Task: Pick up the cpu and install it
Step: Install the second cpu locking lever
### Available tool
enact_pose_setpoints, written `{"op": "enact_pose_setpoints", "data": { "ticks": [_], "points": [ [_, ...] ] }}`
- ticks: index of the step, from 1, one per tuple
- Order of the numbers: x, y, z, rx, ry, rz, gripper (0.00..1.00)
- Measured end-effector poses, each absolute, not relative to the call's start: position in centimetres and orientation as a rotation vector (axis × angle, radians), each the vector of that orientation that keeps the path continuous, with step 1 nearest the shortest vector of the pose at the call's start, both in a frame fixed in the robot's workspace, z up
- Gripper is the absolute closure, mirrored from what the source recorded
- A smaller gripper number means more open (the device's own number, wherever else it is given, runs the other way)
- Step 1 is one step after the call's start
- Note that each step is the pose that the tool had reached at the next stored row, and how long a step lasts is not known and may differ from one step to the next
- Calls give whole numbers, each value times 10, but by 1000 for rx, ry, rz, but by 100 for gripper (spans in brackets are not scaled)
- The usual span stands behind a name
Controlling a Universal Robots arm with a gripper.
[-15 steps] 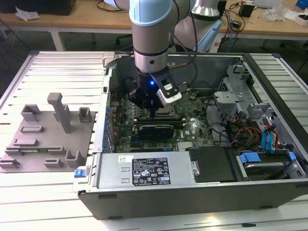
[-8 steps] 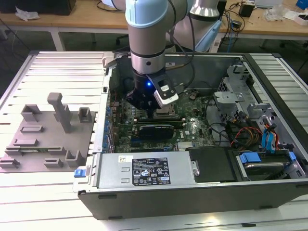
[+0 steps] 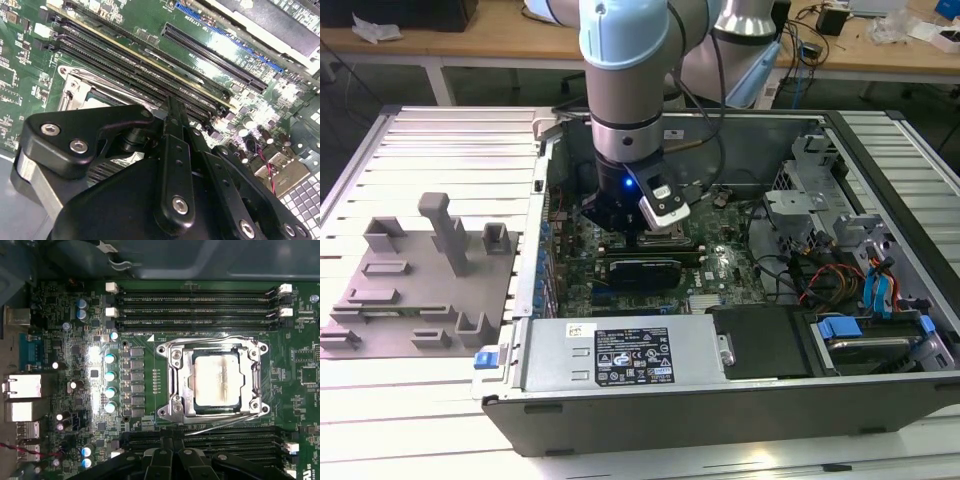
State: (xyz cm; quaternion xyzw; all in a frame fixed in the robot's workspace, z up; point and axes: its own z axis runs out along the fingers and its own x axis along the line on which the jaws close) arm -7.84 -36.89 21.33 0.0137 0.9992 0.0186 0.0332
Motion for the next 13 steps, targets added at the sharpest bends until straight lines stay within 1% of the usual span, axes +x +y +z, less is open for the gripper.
{"op": "enact_pose_setpoints", "data": {
  "ticks": [1,7,13],
  "points": [
    [-78,-370,213,44,3074,79,89],
    [-78,-374,211,49,3072,145,89],
    [-78,-380,208,57,3067,231,89]
  ]
}}
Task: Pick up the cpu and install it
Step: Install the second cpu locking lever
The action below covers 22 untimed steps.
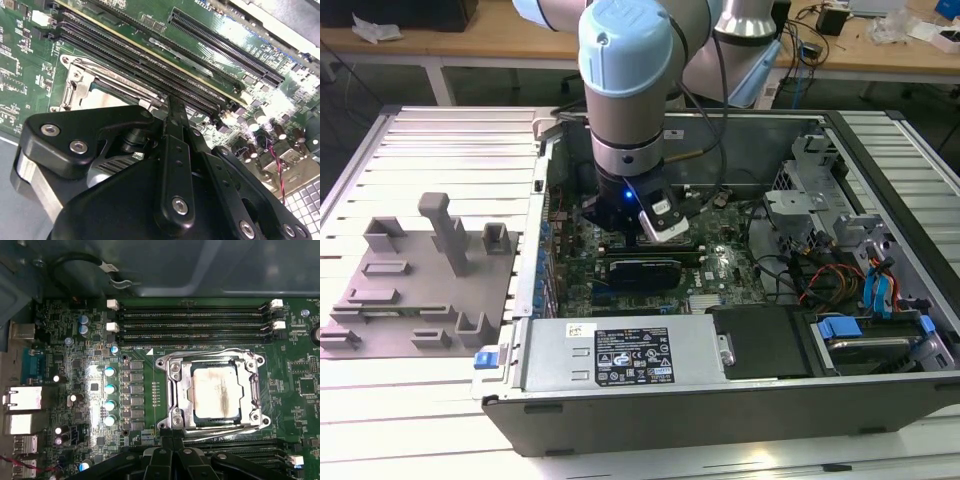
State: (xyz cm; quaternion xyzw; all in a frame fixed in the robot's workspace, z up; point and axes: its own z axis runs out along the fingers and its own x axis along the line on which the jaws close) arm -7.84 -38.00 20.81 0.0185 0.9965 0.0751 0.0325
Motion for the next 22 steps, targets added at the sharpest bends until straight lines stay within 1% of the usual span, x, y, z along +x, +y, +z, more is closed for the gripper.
{"op": "enact_pose_setpoints", "data": {
  "ticks": [5,22],
  "points": [
    [-78,-384,207,61,3064,278,89],
    [-79,-384,206,61,3062,286,89]
  ]
}}
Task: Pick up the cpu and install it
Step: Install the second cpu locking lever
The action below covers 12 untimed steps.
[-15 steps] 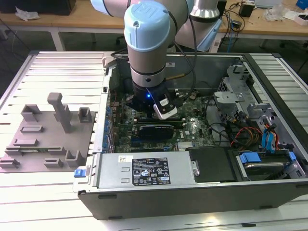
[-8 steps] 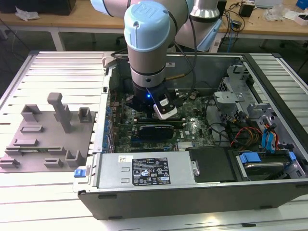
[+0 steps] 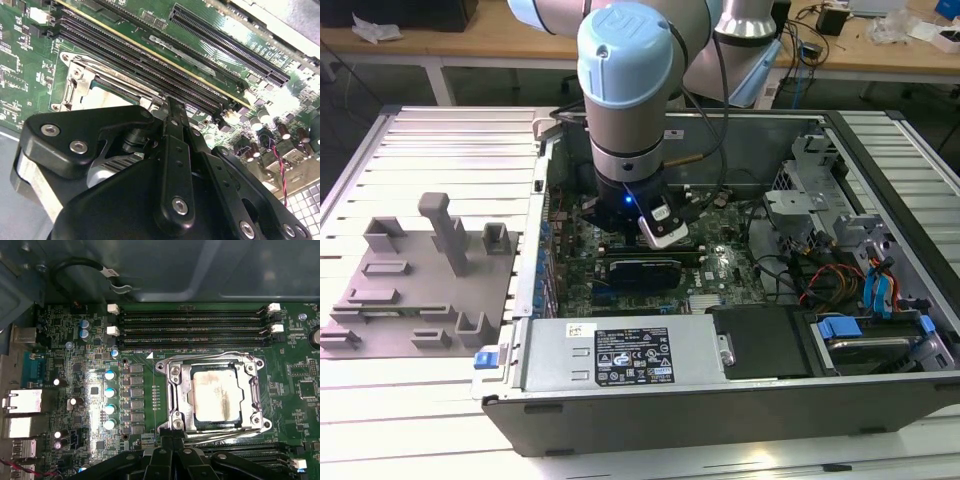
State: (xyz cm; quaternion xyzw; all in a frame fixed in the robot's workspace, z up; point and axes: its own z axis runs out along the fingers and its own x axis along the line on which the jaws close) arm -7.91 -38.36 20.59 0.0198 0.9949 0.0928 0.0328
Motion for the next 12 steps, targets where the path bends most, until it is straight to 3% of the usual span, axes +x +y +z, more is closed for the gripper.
{"op": "enact_pose_setpoints", "data": {
  "ticks": [12],
  "points": [
    [-81,-389,203,62,3056,323,89]
  ]
}}
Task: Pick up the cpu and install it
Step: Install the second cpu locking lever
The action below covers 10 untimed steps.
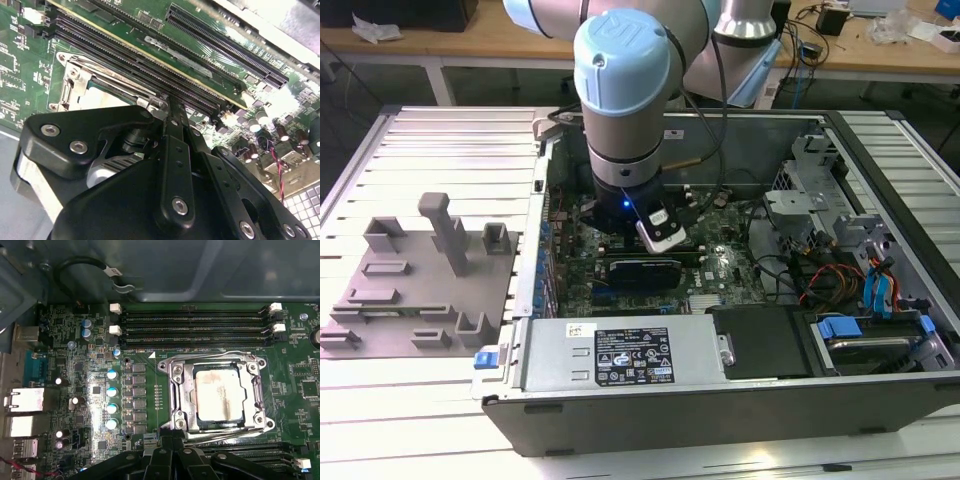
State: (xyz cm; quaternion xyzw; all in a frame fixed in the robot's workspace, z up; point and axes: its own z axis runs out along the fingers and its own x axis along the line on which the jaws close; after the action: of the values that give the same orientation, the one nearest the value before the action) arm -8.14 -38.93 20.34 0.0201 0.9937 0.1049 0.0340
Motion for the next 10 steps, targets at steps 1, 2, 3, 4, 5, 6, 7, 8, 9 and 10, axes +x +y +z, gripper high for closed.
{"op": "enact_pose_setpoints", "data": {
  "ticks": [1,2,3,4,5,6,7,8,9,10],
  "points": [
    [-82,-391,203,62,3055,330,89],
    [-82,-392,203,62,3054,340,89],
    [-82,-393,202,63,3052,353,89],
    [-82,-395,202,63,3050,365,89],
    [-82,-395,201,63,3048,373,89],
    [-82,-396,201,63,3048,377,89],
    [-82,-396,200,64,3047,381,89],
    [-82,-396,200,64,3046,384,89],
    [-82,-396,200,63,3046,388,89],
    [-82,-396,200,64,3046,389,89]
  ]
}}
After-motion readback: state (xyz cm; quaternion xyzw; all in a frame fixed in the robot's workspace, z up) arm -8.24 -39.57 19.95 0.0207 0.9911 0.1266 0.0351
